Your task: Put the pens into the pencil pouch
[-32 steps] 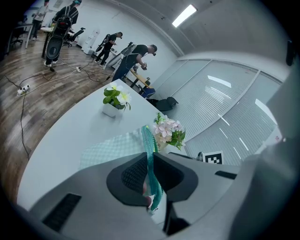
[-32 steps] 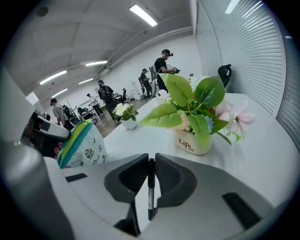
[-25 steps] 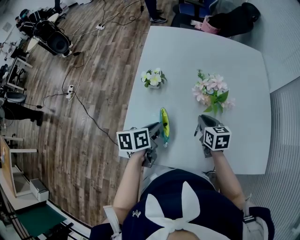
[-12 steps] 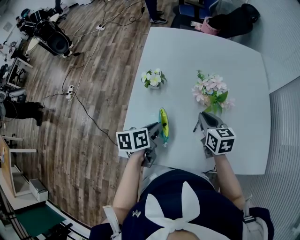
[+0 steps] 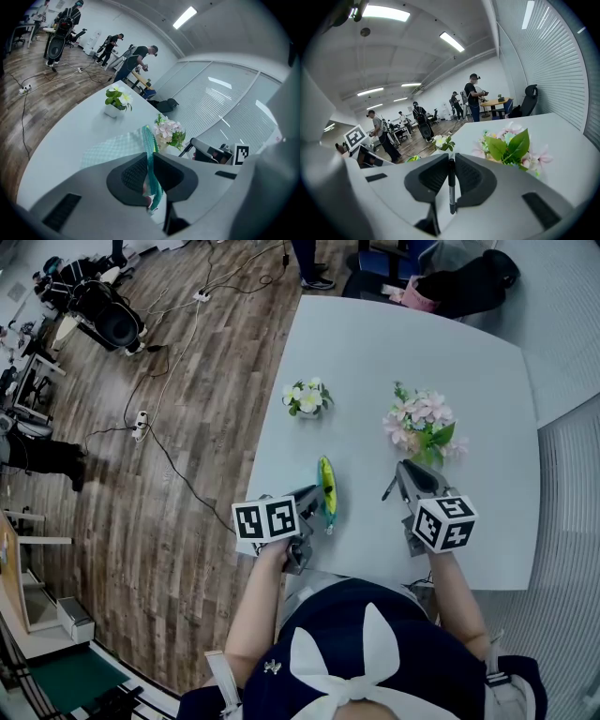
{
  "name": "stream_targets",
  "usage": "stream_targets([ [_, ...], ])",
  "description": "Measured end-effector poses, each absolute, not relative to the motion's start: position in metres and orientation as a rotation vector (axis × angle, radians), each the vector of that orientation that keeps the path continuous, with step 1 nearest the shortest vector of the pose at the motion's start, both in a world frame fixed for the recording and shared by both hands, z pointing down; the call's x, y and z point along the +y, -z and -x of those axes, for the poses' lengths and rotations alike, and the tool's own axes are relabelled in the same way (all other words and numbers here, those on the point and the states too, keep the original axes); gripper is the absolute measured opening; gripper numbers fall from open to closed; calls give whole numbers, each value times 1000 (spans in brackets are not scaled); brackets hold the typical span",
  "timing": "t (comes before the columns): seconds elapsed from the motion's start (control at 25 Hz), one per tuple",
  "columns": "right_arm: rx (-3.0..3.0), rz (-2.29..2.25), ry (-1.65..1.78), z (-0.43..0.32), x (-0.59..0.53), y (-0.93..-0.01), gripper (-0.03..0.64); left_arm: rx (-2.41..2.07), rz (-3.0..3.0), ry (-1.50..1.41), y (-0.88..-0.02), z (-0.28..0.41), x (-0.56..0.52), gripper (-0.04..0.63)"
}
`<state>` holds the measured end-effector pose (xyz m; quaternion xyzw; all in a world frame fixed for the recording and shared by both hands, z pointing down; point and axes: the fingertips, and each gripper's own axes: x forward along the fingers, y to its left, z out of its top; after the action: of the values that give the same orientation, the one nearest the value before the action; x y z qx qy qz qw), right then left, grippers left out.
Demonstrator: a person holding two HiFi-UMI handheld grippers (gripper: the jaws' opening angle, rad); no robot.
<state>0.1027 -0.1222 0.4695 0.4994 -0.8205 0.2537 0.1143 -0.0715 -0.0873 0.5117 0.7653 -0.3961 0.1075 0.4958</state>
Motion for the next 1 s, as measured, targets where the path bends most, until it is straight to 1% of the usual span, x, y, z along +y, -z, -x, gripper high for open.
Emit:
stream_targets([
  [1.0,-2638,-1386,-686,-58,-133,-397,48,-957,-1850,-267,-513,71,-86,54],
])
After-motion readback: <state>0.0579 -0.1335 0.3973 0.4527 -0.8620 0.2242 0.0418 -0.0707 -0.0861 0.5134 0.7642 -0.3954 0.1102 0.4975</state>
